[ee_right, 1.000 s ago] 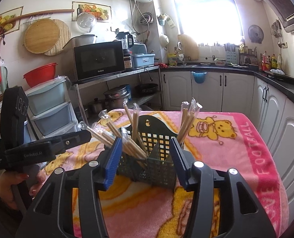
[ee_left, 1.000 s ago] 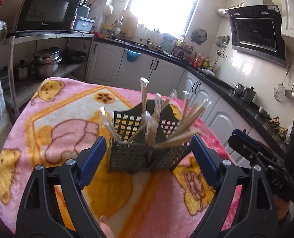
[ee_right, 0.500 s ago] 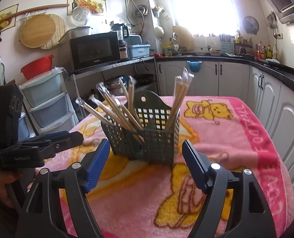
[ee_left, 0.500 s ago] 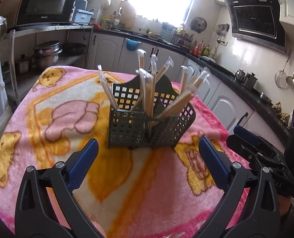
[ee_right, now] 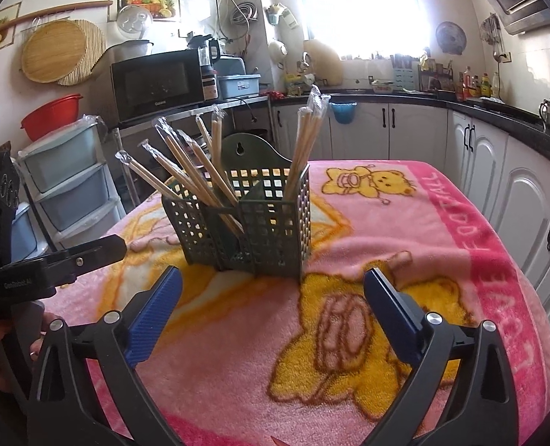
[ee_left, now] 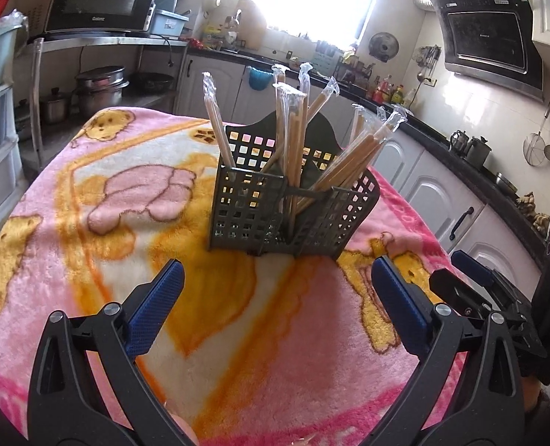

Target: Organize utensils

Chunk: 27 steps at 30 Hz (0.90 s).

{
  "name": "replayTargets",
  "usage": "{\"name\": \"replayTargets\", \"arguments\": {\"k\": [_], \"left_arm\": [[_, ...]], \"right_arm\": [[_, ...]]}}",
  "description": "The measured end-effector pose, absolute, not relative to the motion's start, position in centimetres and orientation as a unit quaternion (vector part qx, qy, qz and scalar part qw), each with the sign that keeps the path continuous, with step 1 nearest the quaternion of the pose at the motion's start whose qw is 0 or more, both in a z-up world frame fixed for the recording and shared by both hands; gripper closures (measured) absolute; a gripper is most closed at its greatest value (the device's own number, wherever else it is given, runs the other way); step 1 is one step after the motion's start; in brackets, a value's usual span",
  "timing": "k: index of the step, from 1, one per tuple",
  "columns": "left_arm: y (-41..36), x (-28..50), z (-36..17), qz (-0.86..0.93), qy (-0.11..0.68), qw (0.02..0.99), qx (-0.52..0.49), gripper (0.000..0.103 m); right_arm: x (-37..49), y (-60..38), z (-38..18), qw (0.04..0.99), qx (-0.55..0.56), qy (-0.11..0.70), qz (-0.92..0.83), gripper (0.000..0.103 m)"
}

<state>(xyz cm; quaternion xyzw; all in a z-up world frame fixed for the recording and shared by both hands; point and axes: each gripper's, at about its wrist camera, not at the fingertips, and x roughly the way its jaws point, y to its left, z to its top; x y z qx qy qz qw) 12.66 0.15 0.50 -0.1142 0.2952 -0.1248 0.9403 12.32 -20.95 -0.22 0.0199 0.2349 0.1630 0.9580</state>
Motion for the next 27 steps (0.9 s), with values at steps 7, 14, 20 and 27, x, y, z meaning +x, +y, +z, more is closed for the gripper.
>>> {"name": "replayTargets", "arguments": {"k": [7, 14, 20, 27], "left_arm": [[-0.2, 11.8, -0.3, -0.115, 0.265, 0.952, -0.100, 0.010], [-0.6, 11.0, -0.6, -0.105, 0.239, 0.962, -0.085, 0.010], [-0.8, 10.3, -0.7, -0.097, 0.207, 0.971, -0.076, 0.010], [-1.0, 9.5, -1.1, -0.094, 0.176, 0.978, -0.066, 0.010]], "right_arm": [[11.4, -21.3, -0.7, 0.969, 0.016, 0.195, 0.151, 0.007], [11.0, -21.3, -1.2, 0.974, 0.010, 0.175, 0.145, 0.007], [10.2, -21.0, -1.5, 0.979, 0.000, 0.149, 0.142, 0.007], [9.3, -21.3, -1.6, 0.984, 0.005, 0.115, 0.134, 0.007]]}}
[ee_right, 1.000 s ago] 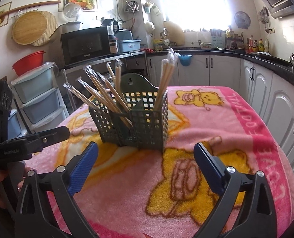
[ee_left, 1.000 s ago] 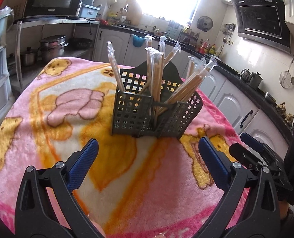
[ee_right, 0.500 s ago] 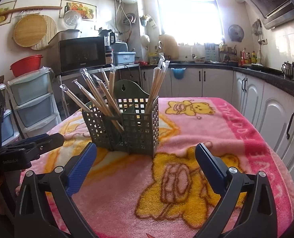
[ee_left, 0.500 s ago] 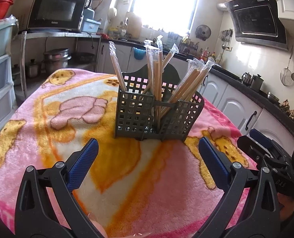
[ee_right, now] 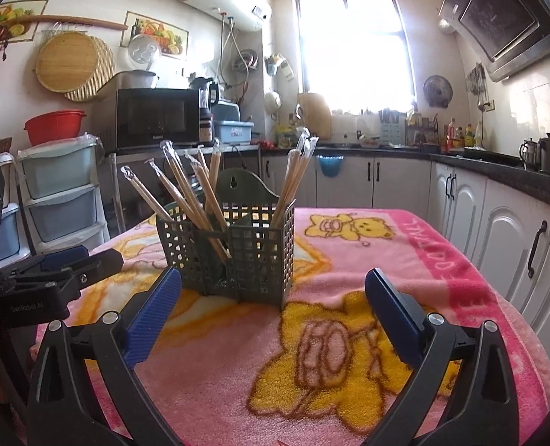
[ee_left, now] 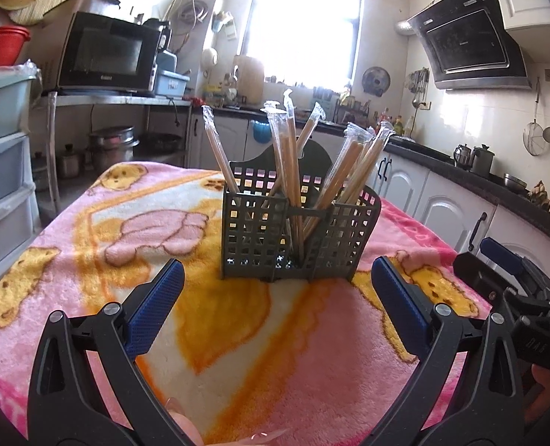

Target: Organize utensils

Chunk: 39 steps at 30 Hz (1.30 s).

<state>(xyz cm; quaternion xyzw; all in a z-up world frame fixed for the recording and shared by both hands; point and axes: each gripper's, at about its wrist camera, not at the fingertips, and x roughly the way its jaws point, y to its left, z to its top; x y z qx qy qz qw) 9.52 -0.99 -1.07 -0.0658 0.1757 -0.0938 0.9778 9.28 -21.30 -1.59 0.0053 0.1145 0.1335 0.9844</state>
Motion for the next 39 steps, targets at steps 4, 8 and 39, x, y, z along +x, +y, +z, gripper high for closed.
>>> {"name": "replayTargets", "arguments": {"k": [4, 8, 39], "left_arm": [[-1.4, 9.3, -1.5, -0.093, 0.168, 0.980, -0.054, 0.010], [-1.2, 9.3, -1.5, -0.090, 0.167, 0.980, -0.055, 0.010], [-0.5, 8.7, -1.1, -0.076, 0.160, 0.982, -0.062, 0.010]], "right_arm": [[8.6, -21.6, -1.6, 0.987, 0.013, 0.095, 0.126, 0.007], [8.0, -21.3, -1.5, 0.989, 0.006, 0.079, 0.121, 0.007], [7.9, -21.2, -1.8, 0.991, 0.006, 0.083, 0.108, 0.006]]}}
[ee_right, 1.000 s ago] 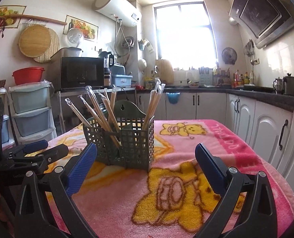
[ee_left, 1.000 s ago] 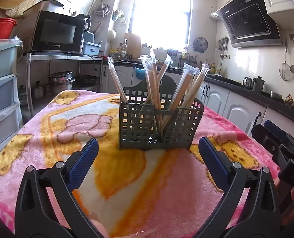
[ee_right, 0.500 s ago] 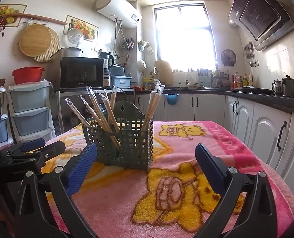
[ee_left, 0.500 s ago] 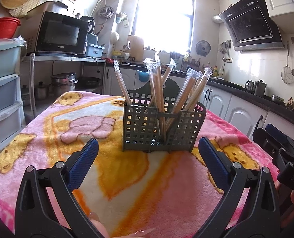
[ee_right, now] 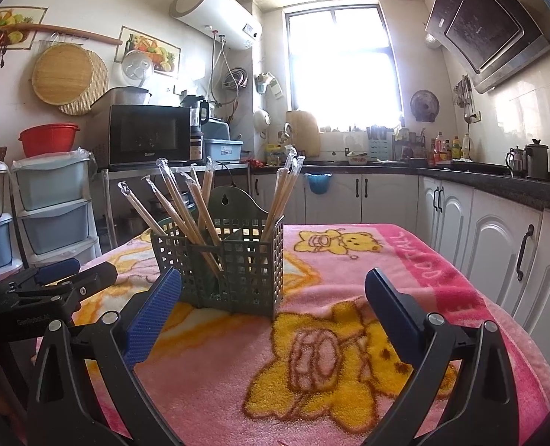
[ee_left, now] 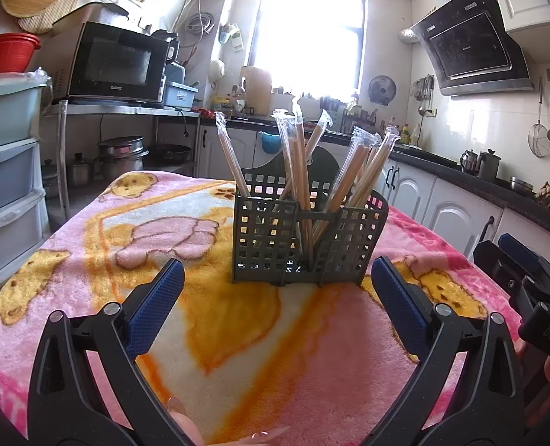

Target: Organize utensils

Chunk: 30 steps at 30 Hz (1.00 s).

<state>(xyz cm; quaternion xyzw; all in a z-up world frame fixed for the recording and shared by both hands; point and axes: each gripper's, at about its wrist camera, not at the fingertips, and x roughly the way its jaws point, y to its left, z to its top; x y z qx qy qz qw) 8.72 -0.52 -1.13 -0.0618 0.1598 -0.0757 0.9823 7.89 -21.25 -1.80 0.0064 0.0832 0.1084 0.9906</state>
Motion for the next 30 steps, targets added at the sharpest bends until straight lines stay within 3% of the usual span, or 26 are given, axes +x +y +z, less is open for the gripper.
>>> {"name": "replayTargets", "arguments": {"k": [30], "left_arm": [[-0.55, 8.83, -1.25, -0.071, 0.161, 0.983, -0.061, 0.010]], "right_arm": [[7.91, -21.39, -1.88, 0.991, 0.008, 0.084, 0.107, 0.006]]}}
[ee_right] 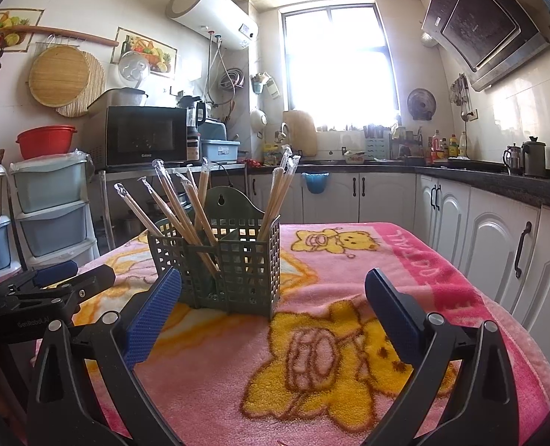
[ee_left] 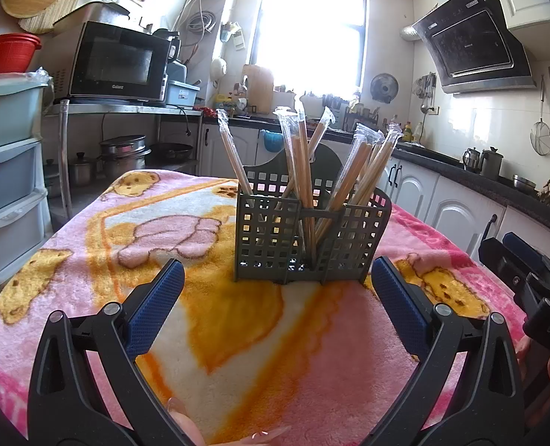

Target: Organize utensils

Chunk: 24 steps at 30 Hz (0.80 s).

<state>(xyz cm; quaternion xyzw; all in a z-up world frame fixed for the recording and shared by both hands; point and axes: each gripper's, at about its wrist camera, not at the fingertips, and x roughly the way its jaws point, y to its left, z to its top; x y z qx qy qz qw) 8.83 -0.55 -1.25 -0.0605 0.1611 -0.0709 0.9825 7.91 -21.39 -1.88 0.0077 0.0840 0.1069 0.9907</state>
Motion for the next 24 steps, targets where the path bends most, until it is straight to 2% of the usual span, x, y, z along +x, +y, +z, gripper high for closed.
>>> {"name": "replayTargets", "arguments": {"k": [24], "left_arm": [[-0.01, 9.42, -1.76, -0.038, 0.185, 0.980, -0.067, 0.010]], "right_arm": [[8.41, -21.86, -1.68, 0.990, 0.018, 0.110, 0.082, 0.007]]}}
